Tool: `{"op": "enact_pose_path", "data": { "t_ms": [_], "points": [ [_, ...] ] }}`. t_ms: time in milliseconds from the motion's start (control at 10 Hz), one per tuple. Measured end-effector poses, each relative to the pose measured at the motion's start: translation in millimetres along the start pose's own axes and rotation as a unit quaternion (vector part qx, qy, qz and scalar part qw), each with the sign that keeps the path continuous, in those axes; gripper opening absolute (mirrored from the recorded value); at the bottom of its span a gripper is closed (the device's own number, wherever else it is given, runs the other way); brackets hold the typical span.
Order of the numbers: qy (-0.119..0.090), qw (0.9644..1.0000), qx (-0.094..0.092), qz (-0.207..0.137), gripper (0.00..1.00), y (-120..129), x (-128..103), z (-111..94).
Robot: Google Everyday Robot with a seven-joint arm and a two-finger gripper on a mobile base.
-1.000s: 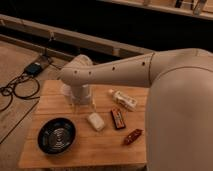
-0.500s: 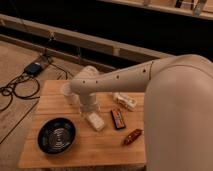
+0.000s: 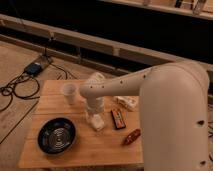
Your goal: Place the white sponge in the ceramic cup
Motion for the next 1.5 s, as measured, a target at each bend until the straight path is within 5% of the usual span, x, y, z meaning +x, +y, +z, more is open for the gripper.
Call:
{"op": "enact_pose_path", "data": {
  "t_ms": [400, 700, 1100, 1500],
  "points": [
    [-0.001, 0.9997, -0.004, -0.026, 0.65, -4.7, -15.6, 18.7],
    [0.017, 0.9977, 0.007, -0.065, 0.65, -4.3, -19.1, 21.6],
    [0.049, 0.9916, 0.007, -0.119, 0.65, 7.5, -22.2, 18.3],
    [0.104, 0.9814, 0.006, -0.161, 0.65, 9.2, -20.5, 29.3]
  ]
}}
